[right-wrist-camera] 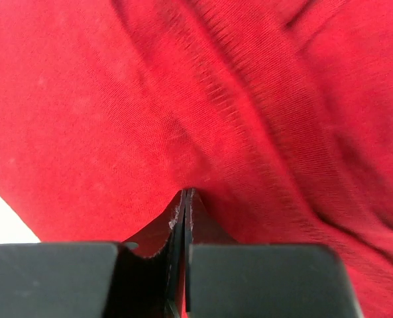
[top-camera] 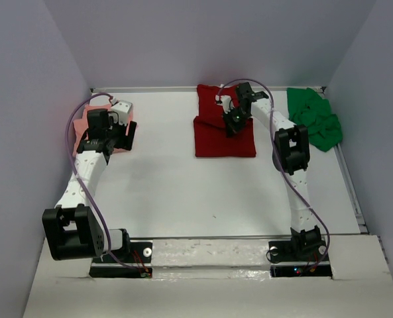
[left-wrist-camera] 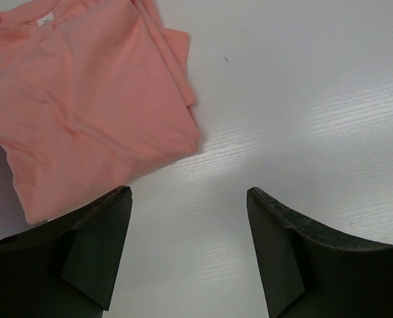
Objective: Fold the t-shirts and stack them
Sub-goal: Fold the tshirt
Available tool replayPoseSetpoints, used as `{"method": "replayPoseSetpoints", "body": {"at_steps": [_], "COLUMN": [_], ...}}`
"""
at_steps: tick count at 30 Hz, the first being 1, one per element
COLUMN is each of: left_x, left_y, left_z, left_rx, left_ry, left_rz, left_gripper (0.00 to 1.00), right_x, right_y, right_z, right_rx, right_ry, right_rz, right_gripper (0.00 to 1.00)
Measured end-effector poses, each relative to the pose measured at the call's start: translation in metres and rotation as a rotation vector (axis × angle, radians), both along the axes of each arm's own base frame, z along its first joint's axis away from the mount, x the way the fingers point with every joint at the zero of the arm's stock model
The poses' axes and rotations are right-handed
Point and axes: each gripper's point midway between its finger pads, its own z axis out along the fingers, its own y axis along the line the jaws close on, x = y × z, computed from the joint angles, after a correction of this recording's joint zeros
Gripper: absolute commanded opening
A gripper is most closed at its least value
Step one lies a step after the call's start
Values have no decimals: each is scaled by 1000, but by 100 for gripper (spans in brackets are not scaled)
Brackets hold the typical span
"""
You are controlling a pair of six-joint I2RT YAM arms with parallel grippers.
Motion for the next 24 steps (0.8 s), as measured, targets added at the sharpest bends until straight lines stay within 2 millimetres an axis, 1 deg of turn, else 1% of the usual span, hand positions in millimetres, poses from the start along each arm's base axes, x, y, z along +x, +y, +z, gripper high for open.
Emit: {"method": "replayPoseSetpoints", "body": {"at_steps": [5,10,20,24], "left_x": [0,0,-1,-1], "left_y": [-1,0,2,3], "left_z": [-1,-1,-1,-1], "left_rx": [-5,-7,-10,-10], "left_ry": [2,5,6,6], "left_rz": [-5,-2,1,3], "left_gripper": [82,82,82,82], "right_x": [18,30,49,60], "right_y": [-2,-4,-11,-15], "right_z": [8,15,18,21], "right_rx": [-17,-32,-77,-98], "right_ry": [-73,-126,-204,-248], "right_rz": [-19,-33,-67,-86], "right_gripper": [0,0,0,0]}}
